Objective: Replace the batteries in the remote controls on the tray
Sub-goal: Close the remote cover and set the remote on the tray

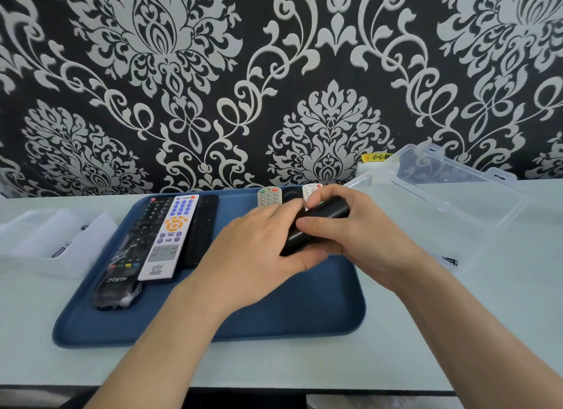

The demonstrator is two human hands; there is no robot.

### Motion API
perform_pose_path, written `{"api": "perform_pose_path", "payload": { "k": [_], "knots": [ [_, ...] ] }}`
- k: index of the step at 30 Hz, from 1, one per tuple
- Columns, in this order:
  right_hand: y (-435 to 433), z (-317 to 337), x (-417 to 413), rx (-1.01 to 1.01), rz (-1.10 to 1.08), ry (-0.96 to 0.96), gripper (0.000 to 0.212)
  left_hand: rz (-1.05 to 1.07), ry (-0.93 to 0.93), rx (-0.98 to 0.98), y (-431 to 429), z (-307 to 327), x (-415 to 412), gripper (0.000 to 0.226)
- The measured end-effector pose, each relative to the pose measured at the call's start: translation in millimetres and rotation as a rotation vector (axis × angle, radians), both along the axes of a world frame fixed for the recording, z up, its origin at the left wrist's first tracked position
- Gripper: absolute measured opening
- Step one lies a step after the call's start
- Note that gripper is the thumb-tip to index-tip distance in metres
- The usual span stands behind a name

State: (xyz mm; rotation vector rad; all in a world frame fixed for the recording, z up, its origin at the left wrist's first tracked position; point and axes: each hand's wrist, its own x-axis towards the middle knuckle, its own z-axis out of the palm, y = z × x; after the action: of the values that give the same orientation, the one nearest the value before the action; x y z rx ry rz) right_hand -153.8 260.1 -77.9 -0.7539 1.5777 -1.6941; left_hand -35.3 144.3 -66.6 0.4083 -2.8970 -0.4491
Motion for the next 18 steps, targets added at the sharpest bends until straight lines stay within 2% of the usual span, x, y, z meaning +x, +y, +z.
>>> {"api": "perform_pose_path", "payload": {
  "k": [2,5,7,12,18],
  "knots": [
    [2,1,-4,-0.022,-0.039,-0.065,0.022,-0.001,0.056,0.106,-9,2,3,0.059],
    [4,5,-9,-0.067,-0.090,-0.142,0.012,0.045,0.189,0.250,-19,6,9,0.041],
    [6,8,-11,-0.087,-0.112,-0.195,0.013,0.058,0.230,0.311,-21,8,11,0.041],
    [3,8,-7,-0.084,-0.147,-0.158,0.021,0.044,0.306,0.213,-14,5,8,0.051],
    [2,8,-7,-0.115,-0.169,-0.141,0.019,0.086,0.333,0.170,-11,5,7,0.051]
  ]
}}
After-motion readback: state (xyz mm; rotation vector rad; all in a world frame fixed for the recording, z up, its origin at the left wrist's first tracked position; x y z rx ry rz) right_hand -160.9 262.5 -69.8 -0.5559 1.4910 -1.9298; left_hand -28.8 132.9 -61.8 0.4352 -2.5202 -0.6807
